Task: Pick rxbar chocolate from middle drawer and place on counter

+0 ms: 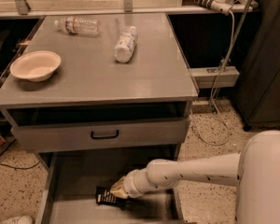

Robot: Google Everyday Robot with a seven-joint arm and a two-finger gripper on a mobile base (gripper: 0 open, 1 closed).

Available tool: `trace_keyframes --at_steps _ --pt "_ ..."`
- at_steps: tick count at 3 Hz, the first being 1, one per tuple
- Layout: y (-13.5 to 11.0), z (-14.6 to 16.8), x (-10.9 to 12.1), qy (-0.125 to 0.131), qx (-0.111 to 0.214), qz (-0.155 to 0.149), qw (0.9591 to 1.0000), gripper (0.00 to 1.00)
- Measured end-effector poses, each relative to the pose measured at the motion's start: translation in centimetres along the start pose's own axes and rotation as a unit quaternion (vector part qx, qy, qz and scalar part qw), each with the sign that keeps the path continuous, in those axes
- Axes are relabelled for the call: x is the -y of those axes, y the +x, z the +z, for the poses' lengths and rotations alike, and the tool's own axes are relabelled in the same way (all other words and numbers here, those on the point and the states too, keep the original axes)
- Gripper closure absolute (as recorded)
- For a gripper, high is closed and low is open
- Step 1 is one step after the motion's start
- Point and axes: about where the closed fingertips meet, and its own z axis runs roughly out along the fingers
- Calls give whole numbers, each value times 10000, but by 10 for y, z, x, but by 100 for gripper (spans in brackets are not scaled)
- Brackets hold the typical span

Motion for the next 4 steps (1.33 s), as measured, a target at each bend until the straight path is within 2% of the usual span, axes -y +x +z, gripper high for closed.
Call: trace_keyframes --at_steps 2,3,4 --pt "-17 -39 -3 361 -48 303 9989 100" --pt "-28 -70 -11 538 -263 480 9971 100" --pt "-43 -105 -14 780 -529 715 9930 100"
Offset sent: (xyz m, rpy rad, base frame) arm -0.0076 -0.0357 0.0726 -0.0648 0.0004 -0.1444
